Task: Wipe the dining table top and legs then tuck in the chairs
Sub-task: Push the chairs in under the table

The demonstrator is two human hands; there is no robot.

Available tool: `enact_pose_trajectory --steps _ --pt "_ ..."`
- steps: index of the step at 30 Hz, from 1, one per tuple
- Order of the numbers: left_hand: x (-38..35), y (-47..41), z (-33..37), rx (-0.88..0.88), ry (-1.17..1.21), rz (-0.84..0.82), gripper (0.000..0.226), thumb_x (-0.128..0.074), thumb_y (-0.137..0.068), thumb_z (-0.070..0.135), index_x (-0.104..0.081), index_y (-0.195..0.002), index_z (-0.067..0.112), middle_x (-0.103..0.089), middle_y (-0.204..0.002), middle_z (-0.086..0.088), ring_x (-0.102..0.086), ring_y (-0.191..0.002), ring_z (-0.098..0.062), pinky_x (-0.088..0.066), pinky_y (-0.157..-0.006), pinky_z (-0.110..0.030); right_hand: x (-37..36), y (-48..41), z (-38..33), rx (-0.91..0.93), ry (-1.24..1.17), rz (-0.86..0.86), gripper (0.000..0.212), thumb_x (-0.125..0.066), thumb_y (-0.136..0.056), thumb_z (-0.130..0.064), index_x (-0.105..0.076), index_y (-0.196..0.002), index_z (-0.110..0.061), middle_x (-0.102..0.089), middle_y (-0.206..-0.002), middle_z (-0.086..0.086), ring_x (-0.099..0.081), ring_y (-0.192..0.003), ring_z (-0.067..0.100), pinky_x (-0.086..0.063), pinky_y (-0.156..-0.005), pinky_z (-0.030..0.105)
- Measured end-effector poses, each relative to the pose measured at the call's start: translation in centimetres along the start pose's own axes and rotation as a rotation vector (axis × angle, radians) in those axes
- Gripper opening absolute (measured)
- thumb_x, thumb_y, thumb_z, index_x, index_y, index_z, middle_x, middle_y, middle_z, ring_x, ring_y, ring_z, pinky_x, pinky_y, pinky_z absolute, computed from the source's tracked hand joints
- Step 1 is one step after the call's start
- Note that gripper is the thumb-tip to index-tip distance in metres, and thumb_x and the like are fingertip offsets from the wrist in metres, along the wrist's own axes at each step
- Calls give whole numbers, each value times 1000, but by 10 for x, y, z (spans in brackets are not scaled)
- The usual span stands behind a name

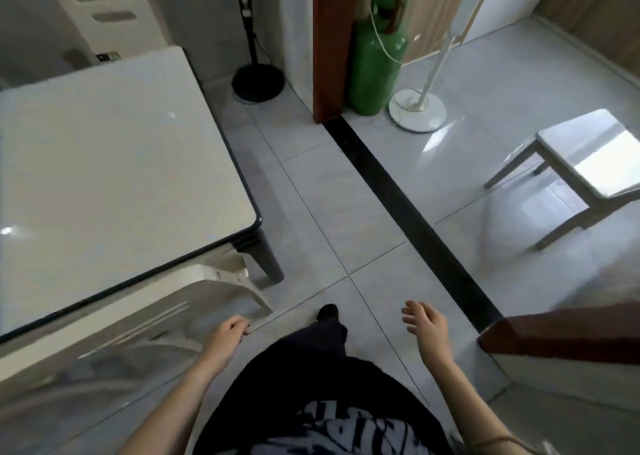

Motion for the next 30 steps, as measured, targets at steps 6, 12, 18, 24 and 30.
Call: enact_pose_trajectory --steps 6,12,18,24,30 --pt "-33 -59 150 -111 -55 -106 22 -52 -84 39 -67 -77 24 -69 -83 -2 -64 -84 -23 -52 -77 -38 39 -71 -68 21 11 93 21 -46 -99 -14 -66 -98 -5 -68 -92 15 -63 -85 31 -49 -67 33" --pt "-62 -109 285 -216 -122 -120 19 -51 -96 26 -64 -81 28 -70 -86 4 -65 -86 -15 -47 -83 -32 70 -158 -113 -32 14 134 22 -49 -98 -17 -68 -96 -6 -69 -90 15 -65 -85 31 -52 -71 37" --pt "-88 -164 363 -157 15 -17 20 -47 -98 17 -62 -86 19 -67 -87 -2 -62 -87 -21 -46 -84 -30 78 -294 -180 -41 38 42 18 -54 -95 -18 -69 -93 -8 -71 -88 15 -67 -82 32 -54 -74 43" --pt "-82 -183 391 -11 139 165 21 -46 -97 24 -62 -84 24 -68 -93 -5 -62 -93 -23 -45 -91 -42 43 -413 -292 16 146 -119 18 -55 -94 -19 -70 -87 -12 -72 -84 14 -67 -74 26 -51 -68 37" --pt "-65 -200 381 206 277 320 24 -45 -98 12 -63 -83 11 -65 -88 -14 -62 -89 -31 -42 -79 -36 -56 -496 -394 102 294 -354 18 -52 -95 -16 -69 -88 -15 -72 -85 10 -67 -78 25 -52 -69 33"
Point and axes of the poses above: each hand's wrist, its own y-axis away from the middle knuckle, its own x-axis out of the back of the hand, z = x × y, the point moved 8 cm from there along -y, towards the middle knuckle
